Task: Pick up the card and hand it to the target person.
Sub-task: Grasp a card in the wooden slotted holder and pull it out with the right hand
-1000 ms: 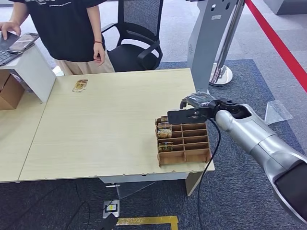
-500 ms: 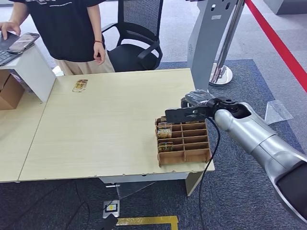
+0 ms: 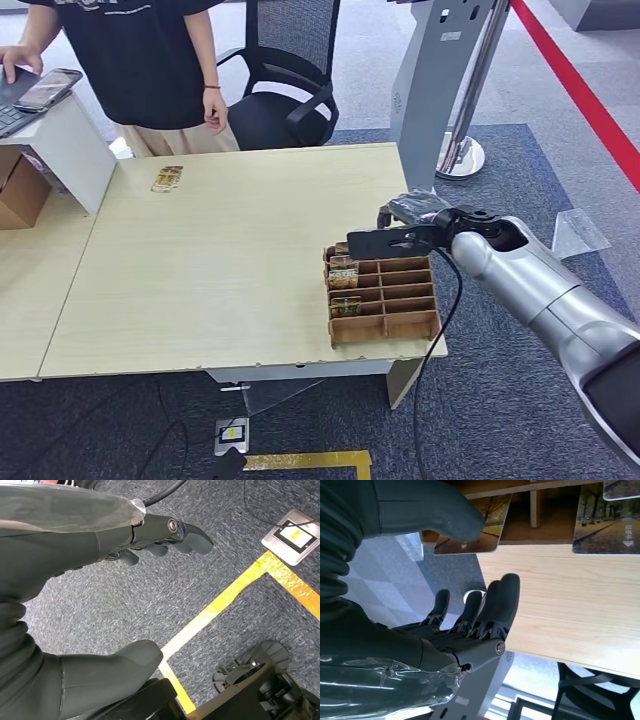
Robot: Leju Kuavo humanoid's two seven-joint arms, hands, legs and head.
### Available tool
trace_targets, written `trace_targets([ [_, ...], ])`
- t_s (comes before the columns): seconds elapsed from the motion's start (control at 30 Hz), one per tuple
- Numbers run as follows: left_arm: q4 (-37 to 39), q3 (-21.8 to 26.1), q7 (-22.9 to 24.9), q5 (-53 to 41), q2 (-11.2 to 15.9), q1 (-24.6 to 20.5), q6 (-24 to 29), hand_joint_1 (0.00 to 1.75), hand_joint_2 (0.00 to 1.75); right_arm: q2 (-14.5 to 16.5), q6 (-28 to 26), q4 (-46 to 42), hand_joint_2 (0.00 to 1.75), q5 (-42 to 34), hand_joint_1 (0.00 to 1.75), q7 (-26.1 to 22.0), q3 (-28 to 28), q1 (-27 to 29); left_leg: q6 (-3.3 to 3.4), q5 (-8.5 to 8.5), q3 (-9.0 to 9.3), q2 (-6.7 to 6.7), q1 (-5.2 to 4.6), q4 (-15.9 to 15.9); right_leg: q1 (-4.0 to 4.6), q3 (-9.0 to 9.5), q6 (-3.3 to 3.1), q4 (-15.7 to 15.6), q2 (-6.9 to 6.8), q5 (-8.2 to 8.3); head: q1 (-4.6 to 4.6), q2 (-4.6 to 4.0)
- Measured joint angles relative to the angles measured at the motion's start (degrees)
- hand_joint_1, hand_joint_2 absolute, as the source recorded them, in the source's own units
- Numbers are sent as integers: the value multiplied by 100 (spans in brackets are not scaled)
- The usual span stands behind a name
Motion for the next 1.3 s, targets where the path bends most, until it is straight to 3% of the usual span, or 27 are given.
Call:
trace_targets([
  [0.27, 0, -13, 0, -17, 0, -6, -15, 0, 175, -111, 25, -93, 175, -25, 109, 46, -6, 79, 0, 0, 0, 0, 0, 0, 0, 0, 0, 0, 0, 0, 0, 0],
  [0.8, 0, -40, 2, -65, -2, -36, -52, 0, 175, -258, -78, -157, 175, -23, 106, 14, -10, 203, 0, 0, 1, 1, 0, 0, 0, 1, 0, 0, 0, 0, 0, 0],
  [0.83, 0, -41, 2, -64, -2, -38, -56, 0, 175, -262, -79, -161, 175, -23, 110, 11, -10, 207, 0, 0, 1, 1, 0, 0, 0, 1, 0, 0, 0, 0, 0, 0],
  [0.97, 0, -41, 2, -62, -2, -40, -64, 0, 175, -271, -87, -166, 175, -4, 158, -2, -10, 213, 0, 0, 0, 1, 0, 0, 0, 1, 0, 0, 0, 0, 0, 0],
  [1.03, 0, -41, 2, -62, -2, -40, -64, 0, 175, -273, -91, -166, 175, 6, 170, -12, -10, 214, 0, 0, 0, 1, 0, 0, 0, 1, 0, 0, 0, 0, 0, 0],
  [1.3, 0, -41, 2, -49, -2, -40, -64, 0, 175, -274, -120, -164, 175, 30, 175, -59, -10, 216, 0, 0, 0, 1, 0, 0, 0, 1, 0, 0, 0, 0, 0, 0],
])
